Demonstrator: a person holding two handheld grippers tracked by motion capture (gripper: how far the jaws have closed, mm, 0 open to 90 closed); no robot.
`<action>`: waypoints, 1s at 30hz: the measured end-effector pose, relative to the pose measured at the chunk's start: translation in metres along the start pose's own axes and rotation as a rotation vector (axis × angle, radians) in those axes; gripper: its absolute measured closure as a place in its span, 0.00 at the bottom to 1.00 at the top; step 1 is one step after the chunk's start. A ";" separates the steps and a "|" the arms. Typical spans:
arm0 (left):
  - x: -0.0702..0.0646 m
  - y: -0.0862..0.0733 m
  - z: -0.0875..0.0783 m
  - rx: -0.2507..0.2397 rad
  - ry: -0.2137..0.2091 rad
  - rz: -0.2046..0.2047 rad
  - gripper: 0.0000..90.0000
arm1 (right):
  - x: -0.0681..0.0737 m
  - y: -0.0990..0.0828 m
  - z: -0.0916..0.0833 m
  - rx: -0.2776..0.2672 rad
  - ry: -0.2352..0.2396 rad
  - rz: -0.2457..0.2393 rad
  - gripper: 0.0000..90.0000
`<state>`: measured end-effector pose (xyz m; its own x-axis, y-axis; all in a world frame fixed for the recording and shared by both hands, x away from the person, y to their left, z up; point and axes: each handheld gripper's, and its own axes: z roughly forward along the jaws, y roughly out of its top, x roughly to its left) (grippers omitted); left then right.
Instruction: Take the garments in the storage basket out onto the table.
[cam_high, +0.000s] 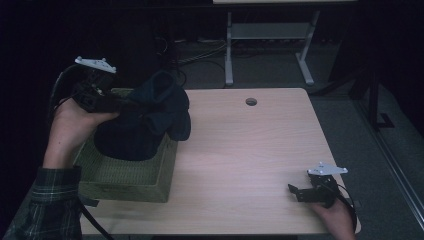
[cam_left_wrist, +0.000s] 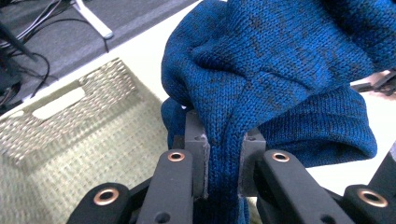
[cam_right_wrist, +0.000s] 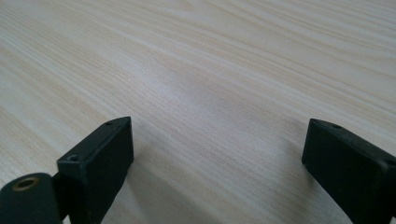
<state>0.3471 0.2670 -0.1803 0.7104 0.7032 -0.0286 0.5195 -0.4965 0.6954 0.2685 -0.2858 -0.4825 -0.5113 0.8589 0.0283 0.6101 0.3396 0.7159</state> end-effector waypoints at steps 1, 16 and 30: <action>-0.002 0.003 0.001 -0.003 -0.003 0.007 0.88 | 0.000 0.000 0.000 0.000 0.000 0.000 0.10; -0.032 0.030 0.025 -0.006 -0.062 0.081 0.88 | 0.000 0.000 0.000 0.000 0.001 0.000 0.10; -0.069 0.050 0.064 0.014 -0.136 0.137 0.88 | 0.000 0.000 0.000 0.000 0.000 0.000 0.10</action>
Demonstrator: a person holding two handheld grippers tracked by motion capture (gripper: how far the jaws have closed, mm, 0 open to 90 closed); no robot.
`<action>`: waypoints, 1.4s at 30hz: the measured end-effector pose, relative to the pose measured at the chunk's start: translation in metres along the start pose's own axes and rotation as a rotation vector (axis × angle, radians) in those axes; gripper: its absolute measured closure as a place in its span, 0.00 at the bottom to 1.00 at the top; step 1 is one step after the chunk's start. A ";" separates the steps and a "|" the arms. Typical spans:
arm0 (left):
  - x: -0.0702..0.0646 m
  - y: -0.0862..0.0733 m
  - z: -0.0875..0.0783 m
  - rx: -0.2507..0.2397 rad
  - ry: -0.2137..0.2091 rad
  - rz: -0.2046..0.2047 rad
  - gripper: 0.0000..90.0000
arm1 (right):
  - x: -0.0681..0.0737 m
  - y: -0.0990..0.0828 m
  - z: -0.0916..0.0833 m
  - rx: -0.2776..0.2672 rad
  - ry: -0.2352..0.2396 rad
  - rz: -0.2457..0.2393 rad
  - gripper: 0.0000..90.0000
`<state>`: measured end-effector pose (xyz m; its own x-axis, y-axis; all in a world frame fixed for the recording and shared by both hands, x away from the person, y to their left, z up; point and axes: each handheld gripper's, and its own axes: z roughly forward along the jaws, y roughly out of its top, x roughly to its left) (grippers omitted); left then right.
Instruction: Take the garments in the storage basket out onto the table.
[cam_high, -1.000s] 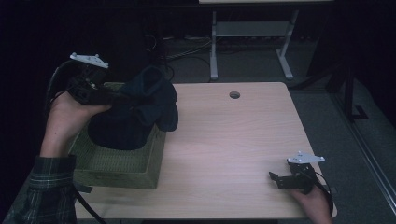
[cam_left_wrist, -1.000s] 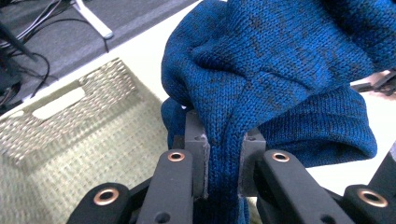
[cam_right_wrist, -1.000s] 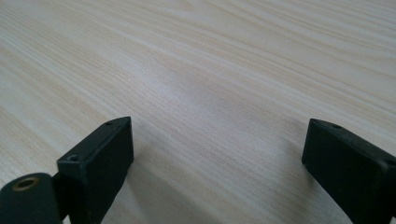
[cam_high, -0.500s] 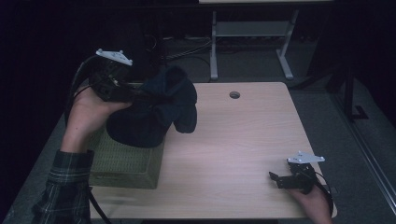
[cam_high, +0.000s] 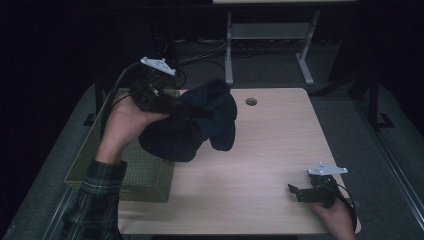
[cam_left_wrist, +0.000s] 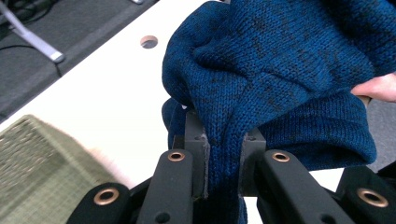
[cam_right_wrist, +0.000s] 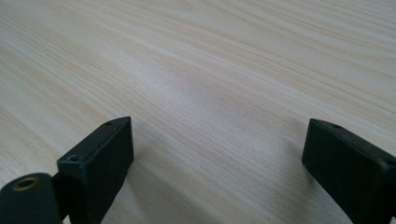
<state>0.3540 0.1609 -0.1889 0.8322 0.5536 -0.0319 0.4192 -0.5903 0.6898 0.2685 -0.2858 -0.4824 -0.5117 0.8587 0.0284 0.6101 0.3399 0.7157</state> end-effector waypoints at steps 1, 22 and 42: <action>-0.003 0.002 0.004 0.002 -0.008 0.005 0.88 | 0.000 0.000 0.000 0.000 0.000 0.000 0.10; -0.056 0.005 0.103 0.083 -0.178 0.089 0.88 | 0.000 0.000 0.000 0.001 0.001 0.000 0.10; -0.065 -0.030 0.188 0.149 -0.322 0.117 0.88 | 0.000 0.000 0.000 0.001 0.001 -0.002 0.10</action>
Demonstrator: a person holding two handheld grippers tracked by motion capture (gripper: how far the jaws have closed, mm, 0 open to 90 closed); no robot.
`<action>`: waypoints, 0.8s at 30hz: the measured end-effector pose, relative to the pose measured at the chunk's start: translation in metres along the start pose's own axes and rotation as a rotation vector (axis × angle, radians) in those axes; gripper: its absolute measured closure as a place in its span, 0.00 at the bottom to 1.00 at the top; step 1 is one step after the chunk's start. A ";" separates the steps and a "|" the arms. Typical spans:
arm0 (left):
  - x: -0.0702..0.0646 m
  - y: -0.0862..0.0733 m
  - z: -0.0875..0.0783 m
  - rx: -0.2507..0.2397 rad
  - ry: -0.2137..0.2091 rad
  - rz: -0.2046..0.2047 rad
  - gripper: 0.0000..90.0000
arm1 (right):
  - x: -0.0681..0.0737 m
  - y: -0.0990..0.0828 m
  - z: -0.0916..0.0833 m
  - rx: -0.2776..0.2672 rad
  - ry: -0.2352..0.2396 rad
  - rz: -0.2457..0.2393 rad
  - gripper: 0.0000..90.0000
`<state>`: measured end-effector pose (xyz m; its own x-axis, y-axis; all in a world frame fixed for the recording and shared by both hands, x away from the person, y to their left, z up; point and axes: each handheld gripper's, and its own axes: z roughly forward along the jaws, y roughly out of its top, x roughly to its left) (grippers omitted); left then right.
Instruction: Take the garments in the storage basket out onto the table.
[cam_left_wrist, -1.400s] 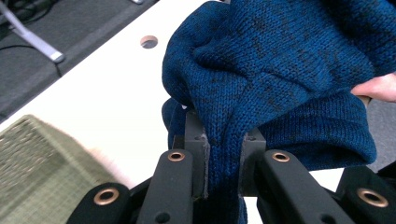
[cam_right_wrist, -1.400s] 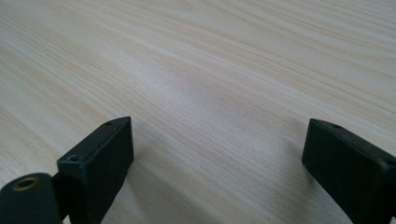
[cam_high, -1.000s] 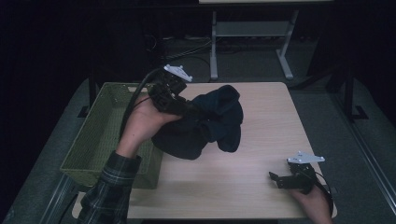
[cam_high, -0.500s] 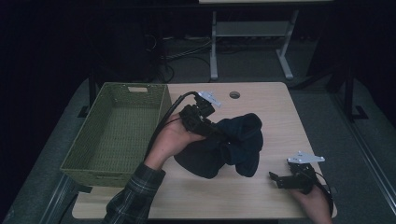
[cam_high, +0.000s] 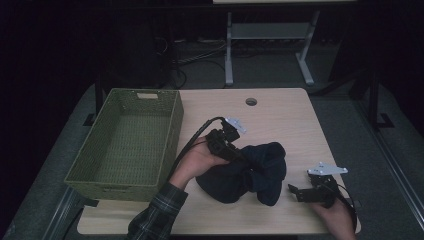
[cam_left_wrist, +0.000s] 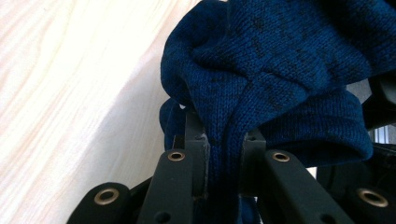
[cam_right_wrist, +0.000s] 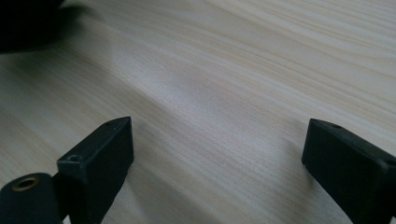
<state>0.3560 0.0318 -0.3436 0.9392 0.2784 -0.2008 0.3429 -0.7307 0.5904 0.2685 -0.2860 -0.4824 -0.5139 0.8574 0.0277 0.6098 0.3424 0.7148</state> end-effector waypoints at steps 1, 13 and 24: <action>0.002 -0.001 0.003 -0.002 -0.004 -0.003 0.88 | 0.000 0.000 0.000 0.000 0.000 0.000 0.10; 0.023 -0.021 0.026 -0.015 -0.005 -0.012 0.84 | 0.000 0.000 0.000 -0.001 -0.002 0.002 0.10; 0.029 -0.033 0.044 0.040 0.009 -0.009 0.80 | 0.000 0.000 0.000 0.000 -0.002 0.002 0.10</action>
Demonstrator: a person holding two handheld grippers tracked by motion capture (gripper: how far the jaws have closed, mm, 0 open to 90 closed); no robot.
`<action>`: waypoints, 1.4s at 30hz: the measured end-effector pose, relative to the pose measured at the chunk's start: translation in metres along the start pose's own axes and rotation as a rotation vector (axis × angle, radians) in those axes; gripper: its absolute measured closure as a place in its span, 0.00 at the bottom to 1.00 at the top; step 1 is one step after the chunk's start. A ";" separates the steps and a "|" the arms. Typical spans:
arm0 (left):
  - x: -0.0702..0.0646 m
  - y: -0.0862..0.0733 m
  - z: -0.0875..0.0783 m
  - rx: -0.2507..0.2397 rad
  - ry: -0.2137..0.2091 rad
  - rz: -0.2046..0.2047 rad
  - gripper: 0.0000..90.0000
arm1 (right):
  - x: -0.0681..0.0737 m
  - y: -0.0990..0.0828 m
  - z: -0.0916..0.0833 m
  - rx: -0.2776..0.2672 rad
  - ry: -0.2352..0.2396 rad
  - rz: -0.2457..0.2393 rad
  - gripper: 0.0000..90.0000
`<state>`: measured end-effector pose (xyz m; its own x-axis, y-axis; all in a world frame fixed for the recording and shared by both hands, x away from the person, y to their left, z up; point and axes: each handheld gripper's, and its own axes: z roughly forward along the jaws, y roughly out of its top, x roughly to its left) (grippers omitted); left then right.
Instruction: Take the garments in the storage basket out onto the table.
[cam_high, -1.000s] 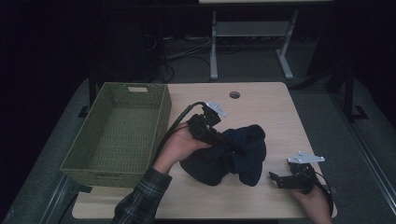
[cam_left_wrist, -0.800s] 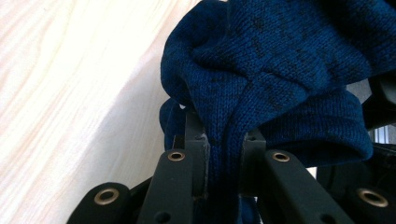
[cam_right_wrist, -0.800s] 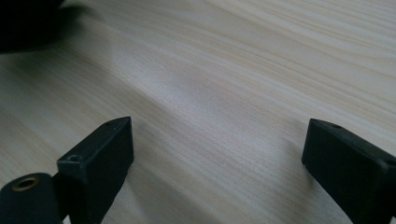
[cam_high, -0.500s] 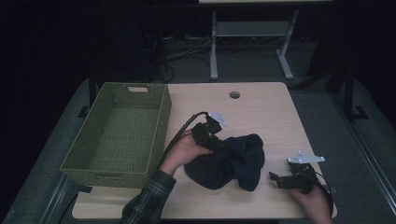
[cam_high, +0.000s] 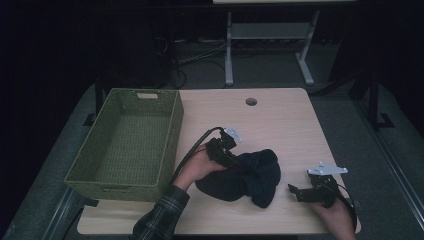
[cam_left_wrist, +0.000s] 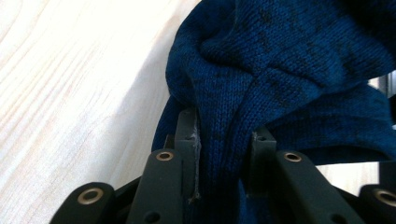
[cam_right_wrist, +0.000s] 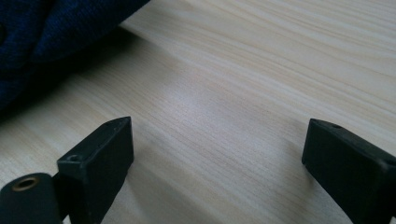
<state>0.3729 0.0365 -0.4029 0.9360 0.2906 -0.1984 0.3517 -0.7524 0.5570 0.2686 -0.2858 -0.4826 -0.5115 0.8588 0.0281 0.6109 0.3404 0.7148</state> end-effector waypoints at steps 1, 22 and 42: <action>0.000 0.000 0.000 0.000 0.000 0.000 0.78 | 0.000 0.000 0.000 0.000 0.000 0.000 0.10; -0.020 -0.012 -0.038 -0.099 0.085 -0.052 0.37 | 0.000 0.000 0.000 0.000 -0.001 -0.002 0.10; -0.063 -0.057 -0.031 -0.106 0.110 -0.038 1.00 | 0.000 0.000 0.000 0.000 0.000 -0.002 0.10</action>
<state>0.2937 0.0794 -0.3974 0.9131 0.3848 -0.1349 0.3781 -0.6748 0.6338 0.2686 -0.2859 -0.4825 -0.5124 0.8583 0.0269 0.6103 0.3420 0.7146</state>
